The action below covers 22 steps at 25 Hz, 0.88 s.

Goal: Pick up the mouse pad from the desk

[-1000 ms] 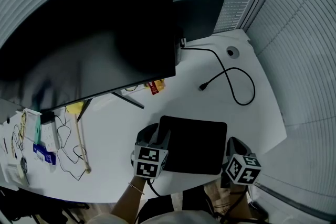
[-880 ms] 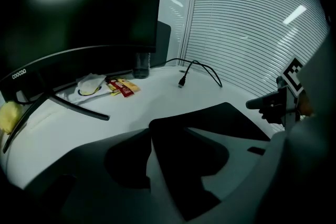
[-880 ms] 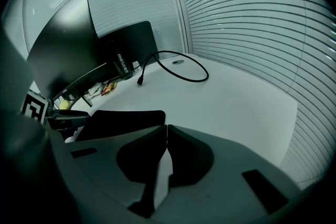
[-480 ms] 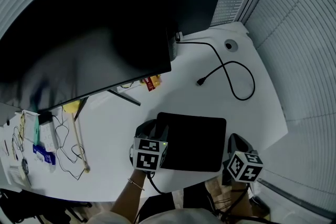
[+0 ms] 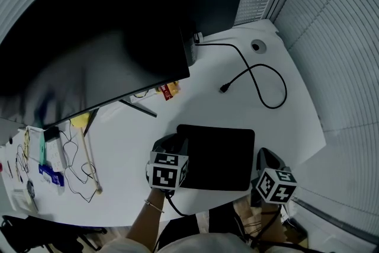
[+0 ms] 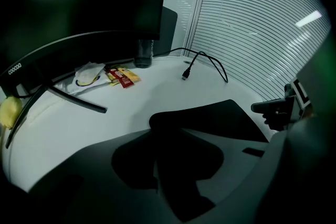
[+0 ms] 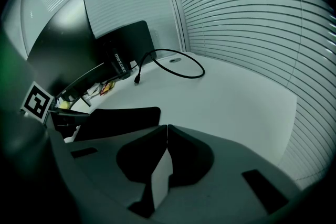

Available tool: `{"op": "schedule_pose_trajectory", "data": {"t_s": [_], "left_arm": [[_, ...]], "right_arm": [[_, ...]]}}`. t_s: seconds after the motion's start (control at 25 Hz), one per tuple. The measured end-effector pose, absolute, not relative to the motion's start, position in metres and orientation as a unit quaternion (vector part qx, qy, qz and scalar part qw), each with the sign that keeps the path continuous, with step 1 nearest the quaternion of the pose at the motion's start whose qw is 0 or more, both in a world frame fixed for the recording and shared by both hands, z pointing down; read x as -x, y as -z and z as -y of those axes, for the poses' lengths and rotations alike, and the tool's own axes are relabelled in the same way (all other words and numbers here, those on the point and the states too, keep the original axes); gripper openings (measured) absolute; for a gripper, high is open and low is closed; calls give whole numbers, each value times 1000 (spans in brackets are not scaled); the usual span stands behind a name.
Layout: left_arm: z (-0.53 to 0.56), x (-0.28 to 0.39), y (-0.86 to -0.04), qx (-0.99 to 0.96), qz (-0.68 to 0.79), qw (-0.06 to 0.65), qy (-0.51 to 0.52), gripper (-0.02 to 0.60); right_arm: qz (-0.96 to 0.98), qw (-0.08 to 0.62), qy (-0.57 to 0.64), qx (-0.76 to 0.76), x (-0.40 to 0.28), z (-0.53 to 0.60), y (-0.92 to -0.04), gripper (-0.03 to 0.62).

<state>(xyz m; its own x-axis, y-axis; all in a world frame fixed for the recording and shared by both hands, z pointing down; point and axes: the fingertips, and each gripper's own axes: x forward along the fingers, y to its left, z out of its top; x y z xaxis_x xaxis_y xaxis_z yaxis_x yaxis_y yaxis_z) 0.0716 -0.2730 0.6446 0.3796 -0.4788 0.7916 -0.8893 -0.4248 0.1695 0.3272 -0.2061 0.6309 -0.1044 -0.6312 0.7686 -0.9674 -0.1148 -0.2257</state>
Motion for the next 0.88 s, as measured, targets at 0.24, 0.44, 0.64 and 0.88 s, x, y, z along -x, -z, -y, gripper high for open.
{"op": "schedule_pose_trajectory", "data": {"t_s": [0.24,0.44,0.64,0.88], "left_arm": [[270,-78,-643,-778,431,299,-347,57],[270,-78,-641,-777,439,298,-339,51],[269,-80,-624,-788,451,288,-304,49],[264,-91,-593,-810,445,248,-289,49]], "right_arm": [[629,209,-391,-638,-332,205,-628,32],[630,203,-387,-642,-334,202,-623,33],[634,193,-381,-644,-335,203,-614,32],[645,177,-369,-645,-328,206,-599,32]]}}
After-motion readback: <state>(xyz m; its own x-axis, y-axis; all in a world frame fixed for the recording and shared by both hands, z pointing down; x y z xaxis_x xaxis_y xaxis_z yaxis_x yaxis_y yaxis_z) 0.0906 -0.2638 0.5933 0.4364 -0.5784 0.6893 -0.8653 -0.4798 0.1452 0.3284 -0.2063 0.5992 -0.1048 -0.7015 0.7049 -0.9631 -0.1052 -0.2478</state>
